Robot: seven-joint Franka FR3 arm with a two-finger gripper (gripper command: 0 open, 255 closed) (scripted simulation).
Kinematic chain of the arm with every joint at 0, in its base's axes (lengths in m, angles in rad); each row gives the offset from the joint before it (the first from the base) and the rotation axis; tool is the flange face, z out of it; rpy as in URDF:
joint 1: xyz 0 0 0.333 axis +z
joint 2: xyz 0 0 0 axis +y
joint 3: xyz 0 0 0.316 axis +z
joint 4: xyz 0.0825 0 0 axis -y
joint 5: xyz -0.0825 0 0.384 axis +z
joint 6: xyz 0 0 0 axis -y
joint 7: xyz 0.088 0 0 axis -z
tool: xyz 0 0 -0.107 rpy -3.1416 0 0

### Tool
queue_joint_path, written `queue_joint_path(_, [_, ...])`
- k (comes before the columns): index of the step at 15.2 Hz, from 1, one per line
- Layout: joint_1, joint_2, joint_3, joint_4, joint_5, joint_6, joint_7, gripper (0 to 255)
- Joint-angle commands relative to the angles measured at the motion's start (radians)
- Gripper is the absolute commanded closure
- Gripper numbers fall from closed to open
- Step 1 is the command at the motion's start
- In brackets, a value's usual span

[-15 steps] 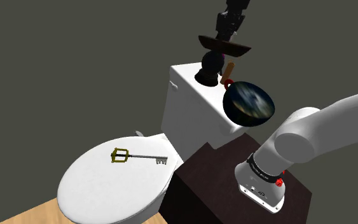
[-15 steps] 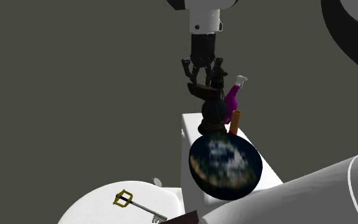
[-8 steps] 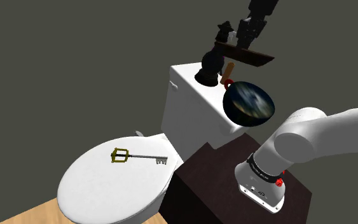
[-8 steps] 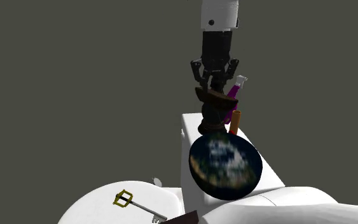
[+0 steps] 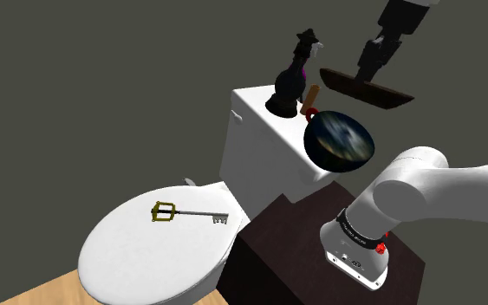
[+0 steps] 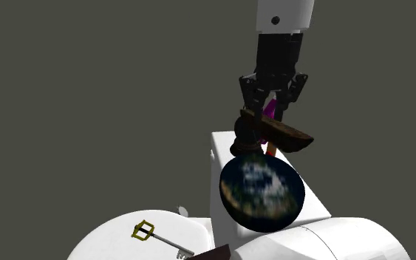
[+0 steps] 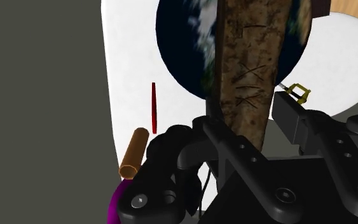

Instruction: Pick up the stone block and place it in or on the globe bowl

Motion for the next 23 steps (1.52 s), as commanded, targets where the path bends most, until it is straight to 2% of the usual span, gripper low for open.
queue_joint_path(1, [-0.002, -0.036, -0.002, -0.038, -0.003, 0.001, -0.002, 255])
queue_joint_path(14, [-0.008, -0.118, -0.013, -0.261, -0.014, 0.142, 0.003, 255])
queue_joint_path(22, [-0.008, -0.118, -0.013, -0.261, -0.014, 0.142, 0.003, 255])
queue_joint_path(23, [-0.008, -0.118, -0.013, -0.261, -0.014, 0.142, 0.003, 0])
